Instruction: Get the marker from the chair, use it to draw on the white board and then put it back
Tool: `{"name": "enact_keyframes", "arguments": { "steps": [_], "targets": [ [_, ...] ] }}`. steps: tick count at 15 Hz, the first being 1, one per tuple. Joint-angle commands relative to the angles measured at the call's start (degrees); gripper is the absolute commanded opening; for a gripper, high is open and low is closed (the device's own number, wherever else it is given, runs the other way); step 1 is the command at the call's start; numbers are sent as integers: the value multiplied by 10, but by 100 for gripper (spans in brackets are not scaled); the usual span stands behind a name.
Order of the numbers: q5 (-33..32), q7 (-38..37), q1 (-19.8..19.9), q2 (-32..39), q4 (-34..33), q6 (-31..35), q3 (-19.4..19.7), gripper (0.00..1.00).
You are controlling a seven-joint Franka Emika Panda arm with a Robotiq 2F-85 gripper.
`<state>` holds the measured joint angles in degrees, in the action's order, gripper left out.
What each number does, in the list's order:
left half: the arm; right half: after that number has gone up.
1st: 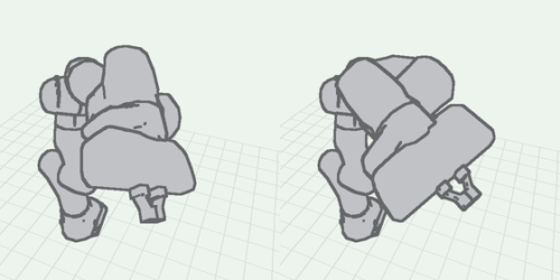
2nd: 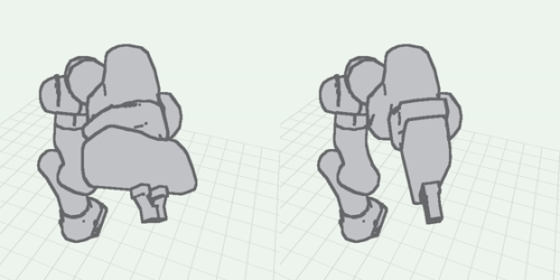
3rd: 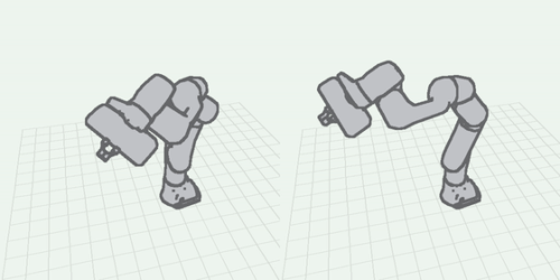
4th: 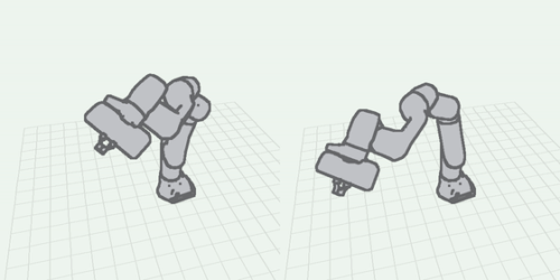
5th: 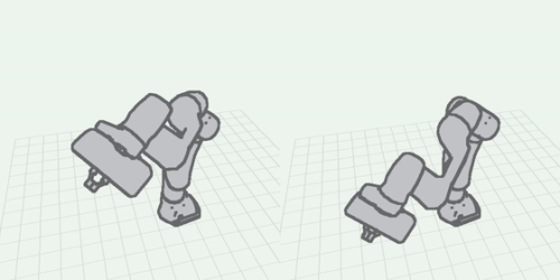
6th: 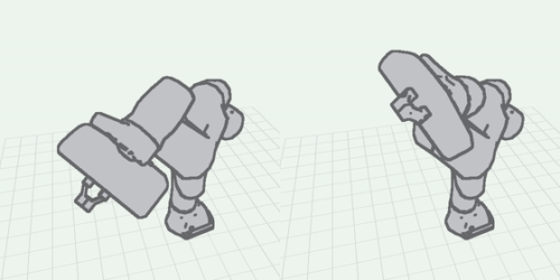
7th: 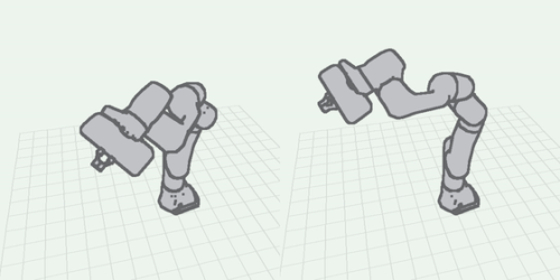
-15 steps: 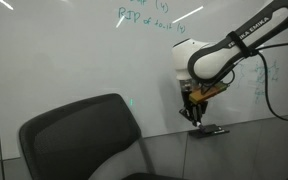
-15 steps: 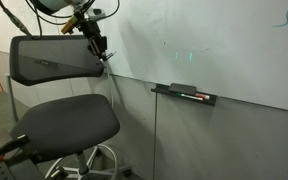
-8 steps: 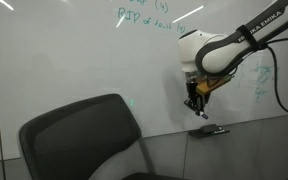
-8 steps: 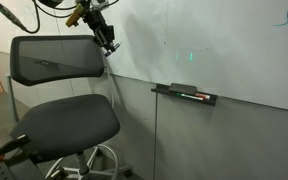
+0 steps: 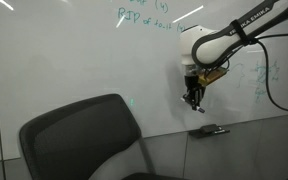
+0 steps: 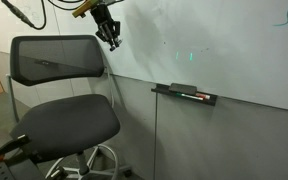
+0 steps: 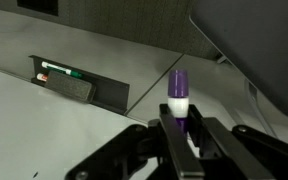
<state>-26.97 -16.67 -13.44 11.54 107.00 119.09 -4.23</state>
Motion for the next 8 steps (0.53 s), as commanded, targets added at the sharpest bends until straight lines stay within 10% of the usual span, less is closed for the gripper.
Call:
{"name": "enact_keyframes", "arguments": {
  "steps": [1, 8],
  "targets": [
    [27, 58, 11, 37, -74, -41, -7, 10],
    [28, 55, 23, 90, -159, -69, 10, 10]
  ]
}}
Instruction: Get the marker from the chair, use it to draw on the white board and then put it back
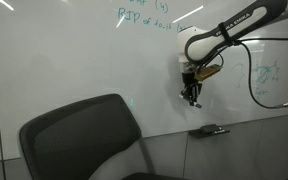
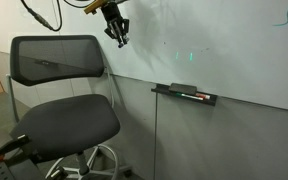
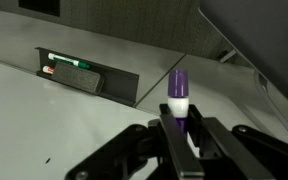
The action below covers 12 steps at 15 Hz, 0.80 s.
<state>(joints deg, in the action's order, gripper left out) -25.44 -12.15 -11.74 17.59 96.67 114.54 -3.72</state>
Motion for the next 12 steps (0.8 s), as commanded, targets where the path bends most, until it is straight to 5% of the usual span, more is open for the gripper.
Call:
{"name": "enact_keyframes", "arguments": {
  "steps": [1, 12],
  "targets": [
    [12, 7, 7, 35, -65, -27, 8, 10],
    [10, 7, 11, 94, -146, -38, 29, 10]
  ]
}}
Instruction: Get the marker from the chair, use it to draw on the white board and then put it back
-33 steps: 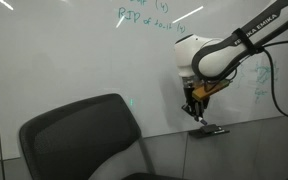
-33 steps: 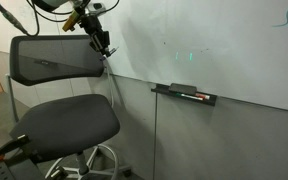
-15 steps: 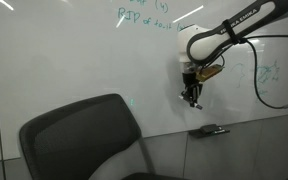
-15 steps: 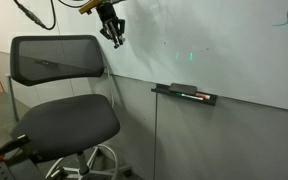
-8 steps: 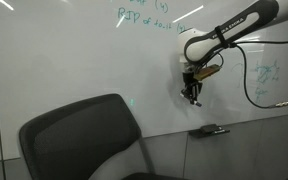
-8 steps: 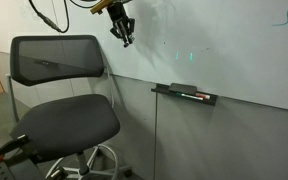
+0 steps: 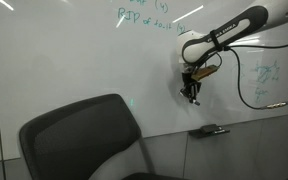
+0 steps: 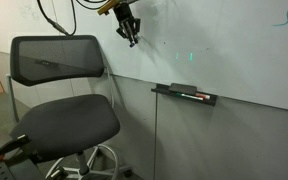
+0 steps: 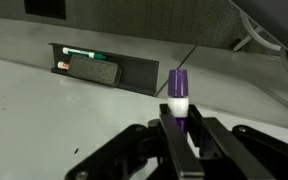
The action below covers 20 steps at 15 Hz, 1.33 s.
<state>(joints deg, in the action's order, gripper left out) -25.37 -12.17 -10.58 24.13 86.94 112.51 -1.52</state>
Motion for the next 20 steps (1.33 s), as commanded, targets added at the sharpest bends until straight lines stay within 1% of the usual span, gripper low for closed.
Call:
{"name": "enact_keyframes", "arguments": {
  "steps": [1, 4, 7, 10, 14, 16, 20],
  "targets": [
    [11, 8, 0, 34, -53, -22, 7, 10],
    [23, 13, 4, 45, -59, -30, 6, 10],
    [39, 11, 4, 39, -49, -33, 4, 10],
    [12, -22, -14, 25, -38, -64, 16, 9],
    [-26, -78, -33, 4, -25, -129, 22, 9],
    [-36, -95, -34, -2, -26, -139, 20, 9],
    [-44, -104, -25, 8, -49, -132, 22, 9]
  ]
}}
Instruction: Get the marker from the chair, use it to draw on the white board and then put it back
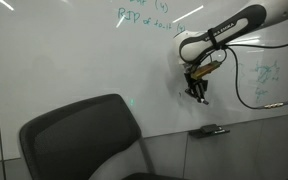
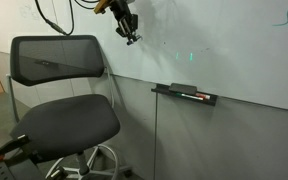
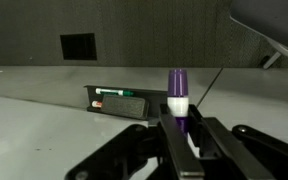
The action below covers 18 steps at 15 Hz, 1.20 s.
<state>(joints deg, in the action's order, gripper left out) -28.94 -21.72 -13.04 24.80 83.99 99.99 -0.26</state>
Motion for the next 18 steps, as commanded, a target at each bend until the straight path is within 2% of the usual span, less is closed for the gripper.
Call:
{"name": "enact_keyframes", "arguments": {
  "steps": [1, 18],
  "targets": [
    [-5, -6, 3, 8, -28, -8, 12, 9],
    [25, 27, 33, 55, -68, 47, 20, 10]
  ]
}}
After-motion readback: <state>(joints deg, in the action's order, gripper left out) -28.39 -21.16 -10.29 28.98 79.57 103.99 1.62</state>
